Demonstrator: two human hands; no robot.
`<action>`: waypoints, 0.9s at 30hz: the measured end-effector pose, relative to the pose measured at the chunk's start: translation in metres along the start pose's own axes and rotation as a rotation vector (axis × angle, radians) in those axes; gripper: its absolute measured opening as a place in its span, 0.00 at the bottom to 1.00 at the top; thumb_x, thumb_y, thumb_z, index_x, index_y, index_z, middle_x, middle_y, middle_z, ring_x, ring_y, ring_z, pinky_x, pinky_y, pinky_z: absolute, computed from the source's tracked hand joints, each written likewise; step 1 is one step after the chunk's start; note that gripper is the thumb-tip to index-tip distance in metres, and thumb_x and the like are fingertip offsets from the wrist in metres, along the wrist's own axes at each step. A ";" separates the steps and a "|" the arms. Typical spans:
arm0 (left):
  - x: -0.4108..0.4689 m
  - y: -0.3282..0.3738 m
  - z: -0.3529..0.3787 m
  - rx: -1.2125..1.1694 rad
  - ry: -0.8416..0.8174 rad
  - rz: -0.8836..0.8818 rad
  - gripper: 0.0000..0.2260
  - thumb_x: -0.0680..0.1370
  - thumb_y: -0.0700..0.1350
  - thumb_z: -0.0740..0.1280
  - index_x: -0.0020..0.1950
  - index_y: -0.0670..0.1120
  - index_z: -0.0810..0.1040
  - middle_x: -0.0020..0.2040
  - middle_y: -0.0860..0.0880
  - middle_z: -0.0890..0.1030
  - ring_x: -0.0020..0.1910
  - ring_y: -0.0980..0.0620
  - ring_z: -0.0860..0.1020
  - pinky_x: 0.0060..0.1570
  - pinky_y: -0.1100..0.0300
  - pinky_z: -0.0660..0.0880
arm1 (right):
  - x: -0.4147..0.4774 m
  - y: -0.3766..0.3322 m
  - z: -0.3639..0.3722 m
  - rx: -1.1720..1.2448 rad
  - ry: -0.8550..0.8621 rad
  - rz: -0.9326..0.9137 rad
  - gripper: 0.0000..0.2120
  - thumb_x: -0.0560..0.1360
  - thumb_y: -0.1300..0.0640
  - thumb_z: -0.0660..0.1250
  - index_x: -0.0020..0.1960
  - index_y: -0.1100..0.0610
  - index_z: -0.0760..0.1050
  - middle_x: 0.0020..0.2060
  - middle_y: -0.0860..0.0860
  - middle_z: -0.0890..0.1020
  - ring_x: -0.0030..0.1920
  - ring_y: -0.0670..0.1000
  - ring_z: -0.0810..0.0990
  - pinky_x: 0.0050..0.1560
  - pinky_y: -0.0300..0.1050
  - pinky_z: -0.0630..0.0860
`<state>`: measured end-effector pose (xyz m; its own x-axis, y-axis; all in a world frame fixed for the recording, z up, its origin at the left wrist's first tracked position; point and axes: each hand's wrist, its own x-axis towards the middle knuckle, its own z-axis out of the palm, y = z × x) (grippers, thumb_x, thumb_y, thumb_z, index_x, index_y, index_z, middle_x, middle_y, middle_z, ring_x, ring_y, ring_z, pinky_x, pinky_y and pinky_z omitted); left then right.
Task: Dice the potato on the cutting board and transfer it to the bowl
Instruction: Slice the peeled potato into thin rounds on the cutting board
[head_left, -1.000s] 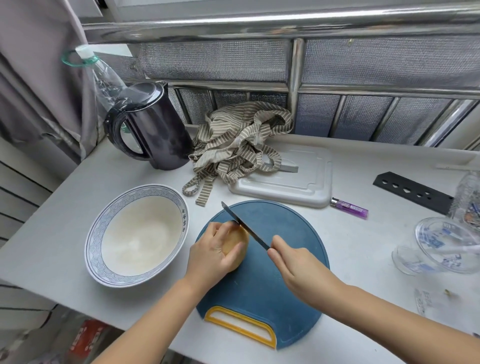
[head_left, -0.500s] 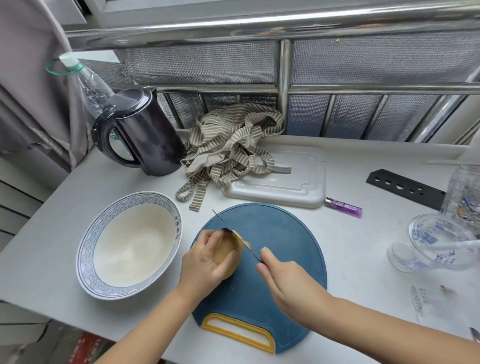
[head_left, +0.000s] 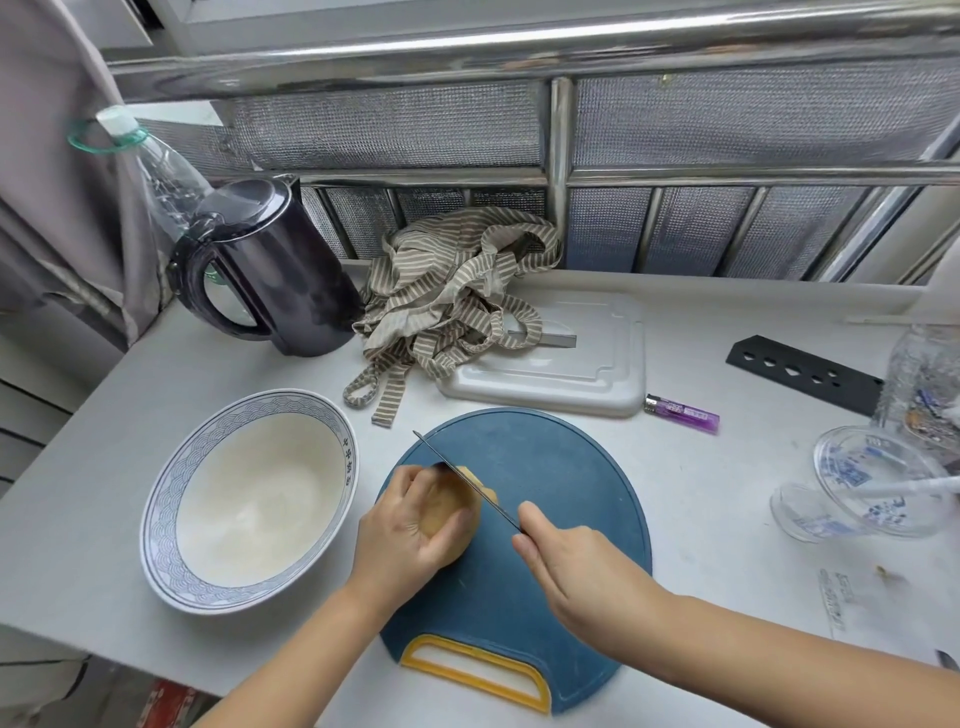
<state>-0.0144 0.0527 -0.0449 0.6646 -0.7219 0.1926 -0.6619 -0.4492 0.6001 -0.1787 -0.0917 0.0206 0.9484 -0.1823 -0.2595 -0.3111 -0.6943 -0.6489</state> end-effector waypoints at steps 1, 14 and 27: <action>0.000 -0.001 0.000 0.003 -0.001 0.002 0.17 0.72 0.63 0.63 0.59 0.59 0.72 0.52 0.59 0.75 0.46 0.54 0.79 0.40 0.55 0.78 | 0.000 0.000 0.000 0.005 0.002 -0.001 0.10 0.83 0.47 0.46 0.45 0.48 0.53 0.27 0.50 0.66 0.30 0.55 0.65 0.35 0.53 0.65; 0.002 0.004 0.000 0.047 -0.020 0.053 0.17 0.71 0.61 0.64 0.58 0.60 0.71 0.49 0.56 0.76 0.41 0.53 0.79 0.35 0.58 0.76 | 0.022 -0.001 -0.003 0.062 -0.048 0.035 0.11 0.84 0.47 0.47 0.45 0.52 0.55 0.28 0.52 0.67 0.29 0.54 0.63 0.34 0.50 0.62; 0.009 -0.002 -0.002 0.001 -0.017 -0.004 0.18 0.71 0.63 0.62 0.59 0.61 0.69 0.50 0.57 0.76 0.44 0.52 0.79 0.40 0.55 0.77 | 0.038 0.002 0.002 0.081 -0.037 0.061 0.14 0.83 0.47 0.47 0.43 0.53 0.55 0.29 0.52 0.67 0.30 0.53 0.63 0.32 0.49 0.59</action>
<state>-0.0065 0.0482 -0.0423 0.6616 -0.7288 0.1767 -0.6593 -0.4530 0.6001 -0.1436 -0.0986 0.0081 0.9251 -0.1952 -0.3256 -0.3733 -0.6243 -0.6863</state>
